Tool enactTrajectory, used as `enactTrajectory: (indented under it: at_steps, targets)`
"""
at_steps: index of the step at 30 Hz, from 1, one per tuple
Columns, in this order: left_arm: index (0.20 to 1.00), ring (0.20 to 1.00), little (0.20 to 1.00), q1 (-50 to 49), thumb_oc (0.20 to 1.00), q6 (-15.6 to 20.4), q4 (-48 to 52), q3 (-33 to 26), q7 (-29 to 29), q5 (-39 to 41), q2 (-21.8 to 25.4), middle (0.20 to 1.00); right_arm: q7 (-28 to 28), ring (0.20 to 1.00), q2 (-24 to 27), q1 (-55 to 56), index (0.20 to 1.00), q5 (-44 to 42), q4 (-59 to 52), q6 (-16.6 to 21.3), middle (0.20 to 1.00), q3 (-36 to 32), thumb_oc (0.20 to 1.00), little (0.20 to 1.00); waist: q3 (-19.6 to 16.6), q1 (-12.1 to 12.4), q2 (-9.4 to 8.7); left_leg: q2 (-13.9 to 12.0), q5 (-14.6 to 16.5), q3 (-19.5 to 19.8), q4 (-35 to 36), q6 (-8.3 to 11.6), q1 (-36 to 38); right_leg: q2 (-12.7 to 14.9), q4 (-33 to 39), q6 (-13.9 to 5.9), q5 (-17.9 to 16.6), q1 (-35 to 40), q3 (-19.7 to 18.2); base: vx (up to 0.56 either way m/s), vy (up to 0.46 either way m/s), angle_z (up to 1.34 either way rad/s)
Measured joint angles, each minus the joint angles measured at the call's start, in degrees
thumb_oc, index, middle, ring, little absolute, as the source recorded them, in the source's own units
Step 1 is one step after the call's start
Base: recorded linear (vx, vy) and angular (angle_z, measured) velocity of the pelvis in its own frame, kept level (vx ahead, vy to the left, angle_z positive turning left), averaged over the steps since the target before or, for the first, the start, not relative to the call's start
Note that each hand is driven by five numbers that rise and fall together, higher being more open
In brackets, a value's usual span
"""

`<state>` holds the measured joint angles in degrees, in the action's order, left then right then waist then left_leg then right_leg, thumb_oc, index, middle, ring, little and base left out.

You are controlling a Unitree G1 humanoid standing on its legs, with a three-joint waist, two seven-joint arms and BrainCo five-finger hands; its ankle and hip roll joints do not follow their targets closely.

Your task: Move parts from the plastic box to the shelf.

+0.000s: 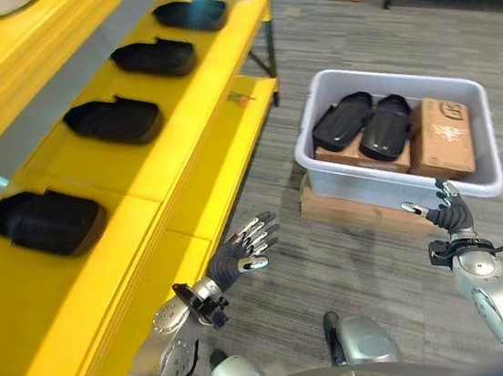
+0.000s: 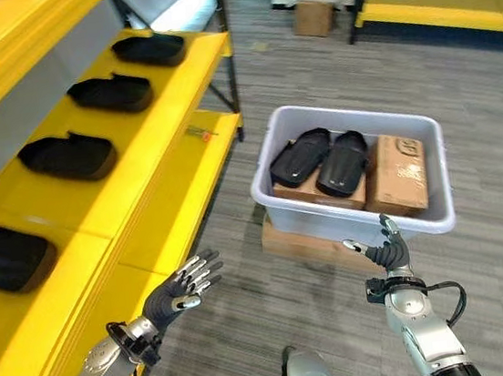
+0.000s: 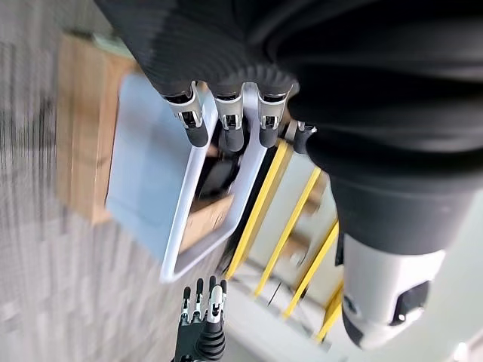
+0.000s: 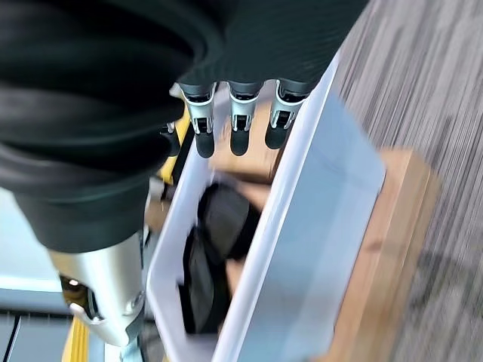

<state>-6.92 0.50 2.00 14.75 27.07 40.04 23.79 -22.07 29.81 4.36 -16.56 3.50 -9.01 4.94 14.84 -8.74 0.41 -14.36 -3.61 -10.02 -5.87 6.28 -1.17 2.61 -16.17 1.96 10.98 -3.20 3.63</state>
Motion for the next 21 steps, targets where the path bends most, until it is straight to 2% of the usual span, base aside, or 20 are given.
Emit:
enactTrajectory:
  at_steps: [1, 2, 3, 4, 5, 6, 7, 8, 9, 10, 11, 12, 13, 17, 21]
  targets:
    - [1.0, 1.0, 1.0, 0.01, 1.0, 0.08, 0.3, 0.08, -0.4, 0.21, -0.78, 1.0, 0.61, 1.0, -0.18, -0.16, 1.0, 0.06, -0.36, 0.22, 1.0, 0.83, 1.0, 1.0, -0.42, -0.28, 0.74, 4.5, 2.31, 2.15, -0.38, -1.55, 0.01, -1.4, 1.56, -0.06, -0.48, 0.77, -2.67, 0.41, -0.077, -1.23]
    - [1.0, 1.0, 1.0, -1.21, 1.0, 0.38, 1.41, 0.09, -1.14, 0.8, -1.23, 1.0, 1.14, 1.0, 0.04, -0.9, 1.0, 0.24, -0.4, 0.5, 1.0, 2.46, 1.0, 1.0, -0.48, 0.94, 0.29, 11.86, 8.51, 11.52, -0.5, -5.14, 1.27, -1.24, 1.28, 0.11, -0.32, 0.03, -6.34, 0.28, -0.026, -1.7]
    - [1.0, 1.0, 1.0, -1.98, 1.0, 0.86, 1.0, 0.52, -0.45, 0.99, -1.29, 1.0, 1.79, 1.0, -0.99, 0.37, 1.0, 0.29, -2.1, 1.54, 1.0, 1.86, 1.0, 1.0, -1.11, 2.84, 0.73, 16.92, 8.84, 13.53, 0.14, -5.84, 1.11, -1.6, 1.4, -0.34, -0.66, -0.66, -10.01, 0.19, 0.014, -2.02]
    - [1.0, 1.0, 1.0, -2.77, 1.0, 0.85, 0.42, 0.33, -0.05, 0.97, -0.6, 1.0, 1.77, 1.0, -2.77, 2.35, 1.0, 0.43, -4.22, 2.44, 1.0, 0.96, 1.0, 1.0, -1.42, 3.65, 1.13, 17.42, 7.91, 11.05, 1.08, -8.45, 1.41, -1.4, 2.52, -2.48, -1.98, -0.54, -10.01, 0.21, 0.036, -1.5]
    - [1.0, 1.0, 1.0, -3.11, 1.0, 0.86, -0.24, -0.24, -0.04, 0.94, -0.12, 1.0, 1.72, 1.0, -3.47, 3.71, 1.0, 0.44, -4.88, 2.66, 1.0, 1.15, 1.0, 1.0, -1.66, 3.29, 1.53, 17.45, 7.18, 10.08, 2.19, -8.25, 2.24, -1.34, 3.29, -3.79, -2.8, -0.22, -9.83, 0.25, 0.057, -0.7]
    - [1.0, 1.0, 1.0, -3.05, 1.0, 0.86, -1.18, -0.41, -0.05, 0.87, 0.08, 1.0, 1.7, 1.0, -4.09, 6.09, 1.0, 0.44, -4.91, 2.78, 1.0, 1.13, 1.0, 1.0, -1.77, 2.13, 1.07, 17.78, 6.68, 10.37, 3.09, -7.89, 2.36, -0.9, 4.65, -4.4, -3.17, 0.28, -9.36, 0.26, 0.089, -0.09]
    - [1.0, 1.0, 1.0, -2.38, 1.0, 0.86, -1.79, -1.44, -0.08, -0.21, 0.68, 1.0, 1.52, 1.0, -5.05, 7.64, 1.0, 0.37, -2.98, 2.7, 1.0, 2.19, 1.0, 1.0, -1.32, 1.87, 0.13, 17.59, 6.97, 10.03, 1.67, -6.7, 2.31, -1.35, 4.51, -5.05, -2.54, 0.39, -8.28, 0.2, 0.115, -0.15]
    - [1.0, 1.0, 1.0, -2.19, 1.0, 0.91, -1.93, -2.06, -0.16, -0.73, 0.95, 1.0, 1.6, 1.0, -5.82, 7.56, 1.0, 0.35, -1.7, 2.62, 1.0, 3.31, 1.0, 1.0, -0.98, 2.66, -0.78, 17.31, 7.86, 8.9, -0.28, -5.32, 1.96, -2.13, 3.85, -4.48, -2.34, 0.5, -7.3, 0.14, 0.106, -0.56]
    - [1.0, 1.0, 1.0, -1.75, 1.0, 0.92, -3.29, -2.05, -0.22, -1.33, 1.85, 1.0, 1.58, 1.0, -7.66, 7.25, 1.0, 0.37, -0.94, 2.63, 1.0, 4.63, 1.0, 1.0, -0.68, 4.29, -2.84, 18.29, 9.16, 7.75, -6.38, -3.97, 0.37, -1.48, 6.09, -0.76, -2.9, 2.63, -7.31, 0.12, 0.117, -0.85]
    - [1.0, 1.0, 1.0, -1.64, 1.0, 0.91, -5.01, -1.59, -0.56, -1.38, 1.43, 1.0, 1.58, 1.0, -8.33, 6.14, 1.0, 0.4, -0.87, 2.89, 1.0, 4.95, 1.0, 1.0, -0.33, 4.81, -2.74, 18.46, 11.03, 8.24, -11.84, -5.4, -2.19, -0.67, 7.78, -0.81, -3.91, 4.44, -7.9, 0.13, 0.137, -0.7]
    - [1.0, 1.0, 1.0, -1.59, 1.0, 0.92, -5.17, -1.11, -0.71, -1.42, 1.17, 1.0, 1.51, 1.0, -8.27, 5.45, 1.0, 0.42, -1.39, 3.23, 1.0, 4.67, 1.0, 1.0, -0.34, 4.58, -1.91, 17.98, 11.29, 9.51, -9.73, -6.1, -2.71, -0.85, 7.89, -1.16, -4.02, 4.61, -7.93, 0.15, 0.163, -0.29]
    - [1.0, 1.0, 1.0, -1.24, 1.0, 0.92, -5.04, -0.87, -0.8, -1.47, 0.74, 1.0, 1.3, 1.0, -7.6, 4.97, 1.0, 0.37, -2.06, 3.24, 1.0, 4.27, 1.0, 1.0, -0.53, 4.1, -0.07, 16.87, 10.79, 9.52, -6.72, -6.24, -2.63, -1.81, 7.69, -1.68, -3.64, 4.39, -7.61, 0.15, 0.157, -0.19]
    - [1.0, 1.0, 1.0, -0.85, 1.0, 1.0, -5.44, -1.15, -1.17, -2.24, 0.07, 1.0, 1.1, 1.0, -7.24, 3.31, 1.0, 0.2, -1.57, 3.04, 1.0, 4.25, 1.0, 1.0, -0.09, 4.17, 0.52, 16.29, 9.73, 7.8, -4.39, -8.18, -1.42, -2.16, 6.0, -2.34, -2.63, 3.46, -8.45, 0.12, 0.132, -0.26]
    - [1.0, 1.0, 1.0, -1.13, 1.0, 1.02, -4.86, -1.29, -2.16, -5.46, 0.34, 1.0, 1.19, 1.0, -7.22, 2.7, 1.0, -0.02, -4.21, 3.16, 1.0, 2.53, 1.0, 1.0, -0.35, 4.22, -0.41, 18.05, 5.85, 5.89, 3.96, -10.36, 3.12, -0.36, 5.52, -4.31, -2.47, 3.54, -9.48, 0.11, 0.123, -0.24]
    - [1.0, 1.0, 1.0, -0.6, 1.0, 1.03, -4.79, -1.12, -3.29, -7.32, 0.59, 1.0, 1.47, 1.0, -7.25, 2.66, 1.0, -0.07, -4.25, 3.11, 1.0, 2.55, 1.0, 1.0, -0.59, 3.31, -1.01, 18.04, 5.17, 5.54, 6.17, -10.82, 5.13, -0.39, 5.15, -5.45, -3.19, 3.88, -8.89, 0.08, 0.107, -0.07]
